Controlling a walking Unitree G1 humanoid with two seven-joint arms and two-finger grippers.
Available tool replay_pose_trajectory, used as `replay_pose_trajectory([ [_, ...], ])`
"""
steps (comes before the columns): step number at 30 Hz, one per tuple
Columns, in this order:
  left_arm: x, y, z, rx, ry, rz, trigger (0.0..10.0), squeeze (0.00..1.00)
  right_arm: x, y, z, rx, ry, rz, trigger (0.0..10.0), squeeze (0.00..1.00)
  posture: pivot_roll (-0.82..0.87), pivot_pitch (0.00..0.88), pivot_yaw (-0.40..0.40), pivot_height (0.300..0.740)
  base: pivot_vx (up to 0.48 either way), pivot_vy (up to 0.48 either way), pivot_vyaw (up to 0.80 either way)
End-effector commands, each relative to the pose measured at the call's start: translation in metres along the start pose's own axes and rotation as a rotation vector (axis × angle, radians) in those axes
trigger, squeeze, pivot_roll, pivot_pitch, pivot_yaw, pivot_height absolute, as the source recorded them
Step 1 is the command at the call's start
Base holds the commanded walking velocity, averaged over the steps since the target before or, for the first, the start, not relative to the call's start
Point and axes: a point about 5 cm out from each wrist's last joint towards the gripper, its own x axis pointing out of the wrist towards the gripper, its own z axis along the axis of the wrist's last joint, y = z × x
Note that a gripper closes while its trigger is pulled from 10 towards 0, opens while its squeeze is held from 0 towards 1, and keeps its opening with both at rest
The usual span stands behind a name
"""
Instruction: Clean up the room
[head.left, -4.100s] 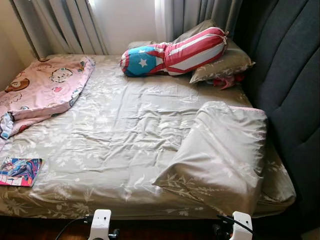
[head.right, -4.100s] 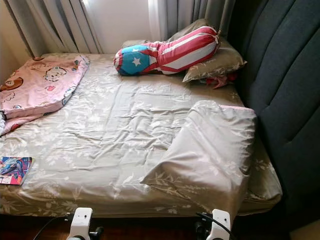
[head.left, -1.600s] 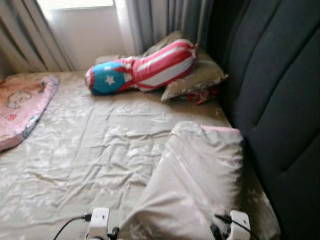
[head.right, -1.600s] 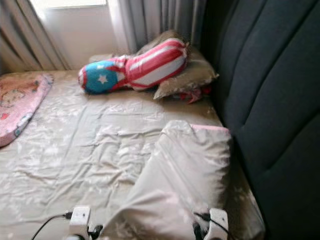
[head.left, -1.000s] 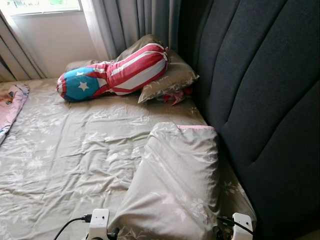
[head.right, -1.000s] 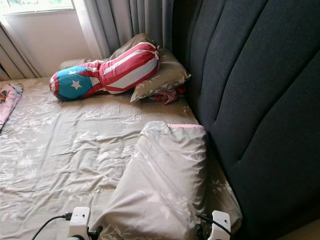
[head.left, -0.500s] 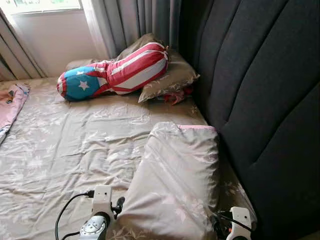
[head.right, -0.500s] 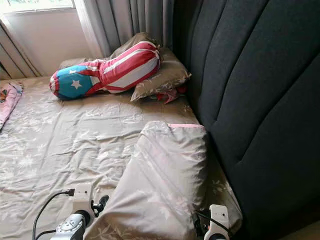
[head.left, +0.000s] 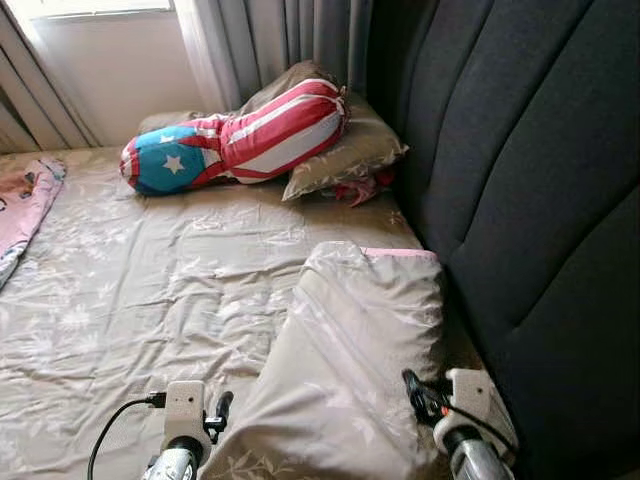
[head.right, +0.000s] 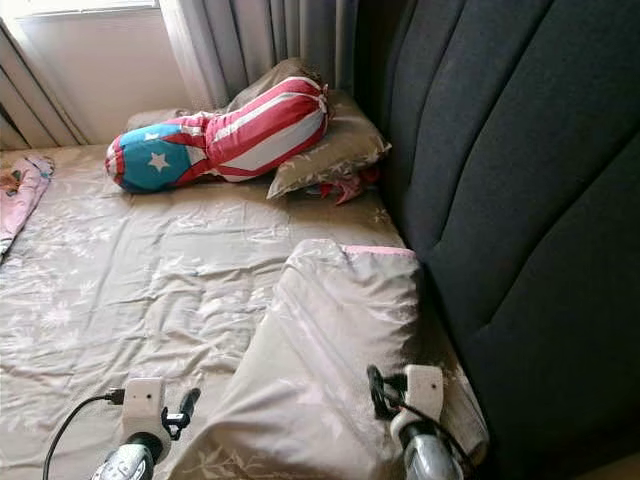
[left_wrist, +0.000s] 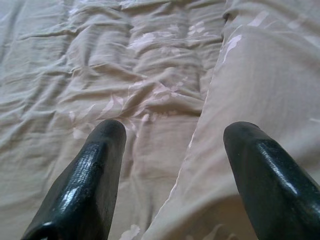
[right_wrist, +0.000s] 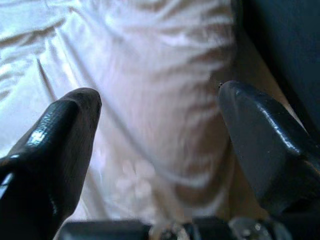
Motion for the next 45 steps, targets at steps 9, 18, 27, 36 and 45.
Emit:
replay_pose_trajectory([
  [9,0.006,-0.003,0.016,-0.001,-0.073,0.003,10.0,0.0,-0.003,0.002,-0.002,0.032,-0.014,-0.001,10.0,0.0,-0.07,0.0,-0.019,0.726,0.0,0.0,0.33],
  [18,0.01,-0.011,0.029,-0.003,-0.132,-0.019,10.0,0.0,0.004,0.002,0.009,0.06,-0.051,-0.027,10.0,0.0,-0.06,0.0,-0.027,0.726,0.0,0.0,0.0],
  [27,0.013,-0.013,0.041,-0.005,-0.17,-0.014,10.0,0.0,0.006,0.007,0.008,0.035,-0.029,-0.019,10.0,0.0,-0.06,0.0,-0.018,0.716,0.0,0.0,0.0],
  [36,0.014,-0.014,0.047,-0.002,-0.177,-0.021,10.0,0.0,0.004,0.009,0.008,0.032,-0.045,-0.015,10.0,0.0,-0.06,0.0,-0.018,0.696,0.0,0.0,0.0],
  [45,0.016,-0.015,0.052,-0.002,-0.184,-0.02,10.0,0.0,0.01,0.013,0.01,0.018,-0.011,-0.005,10.0,0.0,-0.05,0.0,-0.02,0.696,0.0,0.0,0.0],
])
